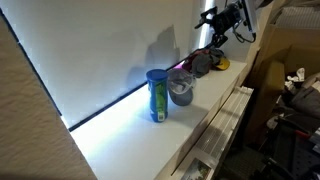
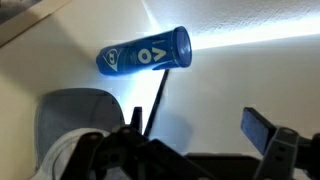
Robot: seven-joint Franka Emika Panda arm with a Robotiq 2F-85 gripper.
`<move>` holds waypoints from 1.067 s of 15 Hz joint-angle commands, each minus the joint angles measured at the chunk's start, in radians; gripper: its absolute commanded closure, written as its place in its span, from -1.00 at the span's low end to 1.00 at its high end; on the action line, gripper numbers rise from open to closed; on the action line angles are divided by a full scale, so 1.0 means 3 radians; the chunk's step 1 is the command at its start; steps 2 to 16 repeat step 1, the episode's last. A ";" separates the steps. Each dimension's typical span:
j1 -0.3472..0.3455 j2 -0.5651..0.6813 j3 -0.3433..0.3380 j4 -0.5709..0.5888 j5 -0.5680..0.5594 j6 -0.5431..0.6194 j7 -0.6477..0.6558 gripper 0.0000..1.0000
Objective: Move the grey cap away from the other caps
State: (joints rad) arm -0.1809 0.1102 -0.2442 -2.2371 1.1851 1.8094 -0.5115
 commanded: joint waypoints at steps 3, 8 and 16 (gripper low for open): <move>-0.0064 0.0111 0.0045 0.0037 0.0005 -0.0056 -0.0056 -1.00; -0.0064 0.0111 0.0045 0.0037 0.0005 -0.0056 -0.0056 -1.00; -0.0064 0.0111 0.0045 0.0037 0.0005 -0.0056 -0.0056 -1.00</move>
